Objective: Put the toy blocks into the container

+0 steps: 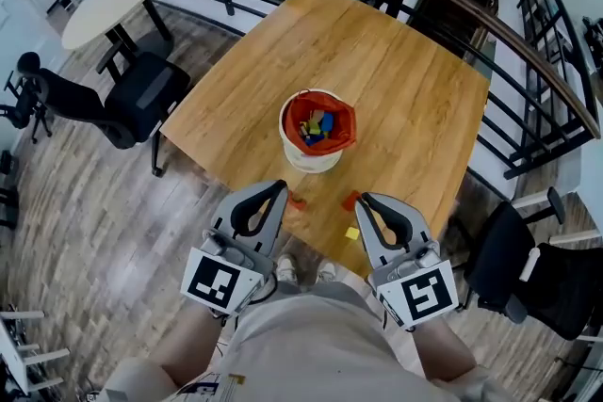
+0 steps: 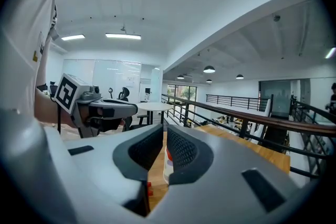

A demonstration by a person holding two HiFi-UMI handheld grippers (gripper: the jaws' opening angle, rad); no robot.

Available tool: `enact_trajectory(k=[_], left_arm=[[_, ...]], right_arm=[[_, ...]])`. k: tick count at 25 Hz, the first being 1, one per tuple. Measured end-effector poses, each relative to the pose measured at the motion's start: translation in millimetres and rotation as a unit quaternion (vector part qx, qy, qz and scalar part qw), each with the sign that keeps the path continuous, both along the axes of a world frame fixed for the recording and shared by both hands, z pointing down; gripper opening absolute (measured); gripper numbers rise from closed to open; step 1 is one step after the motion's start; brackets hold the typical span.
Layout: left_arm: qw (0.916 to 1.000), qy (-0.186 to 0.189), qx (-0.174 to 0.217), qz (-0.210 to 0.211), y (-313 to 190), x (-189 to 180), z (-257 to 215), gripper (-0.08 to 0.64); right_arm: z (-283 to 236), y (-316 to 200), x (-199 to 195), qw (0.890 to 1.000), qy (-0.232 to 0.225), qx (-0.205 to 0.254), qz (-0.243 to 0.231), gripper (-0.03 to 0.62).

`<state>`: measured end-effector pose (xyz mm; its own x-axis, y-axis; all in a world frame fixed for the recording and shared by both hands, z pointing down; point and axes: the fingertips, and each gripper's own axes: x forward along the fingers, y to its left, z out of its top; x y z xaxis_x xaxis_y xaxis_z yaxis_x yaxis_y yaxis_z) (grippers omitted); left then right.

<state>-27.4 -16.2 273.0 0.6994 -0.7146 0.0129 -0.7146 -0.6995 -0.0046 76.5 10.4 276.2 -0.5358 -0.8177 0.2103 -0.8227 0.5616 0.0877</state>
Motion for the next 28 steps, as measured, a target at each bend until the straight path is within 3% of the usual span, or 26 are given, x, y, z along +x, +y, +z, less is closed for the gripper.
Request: enact_trajectory(k=[4,9,22,28], left_arm=[[0.9998,0.000,-0.018,0.005,5,7,-2,0.012],[1.0000,0.001,0.004,0.004,5,4,-4,0.012],[0.9999,0.006,-0.013,0.000,12,-8,-3,0.012],[0.9998,0.009,-0.012,-0.012,10,-16,-3,0.012]], right_arm=[[0,0,-3,1.000,-0.008,-0.001,-0.002,0.035],[2,4,-9,1.000,-0.014,-0.008,-0.007,0.035],[2,9,-15,0.999,-0.030,-0.013,-0.001,0.026],[5,3,-27,0.998,-0.056,-0.026,-0.025,0.026]])
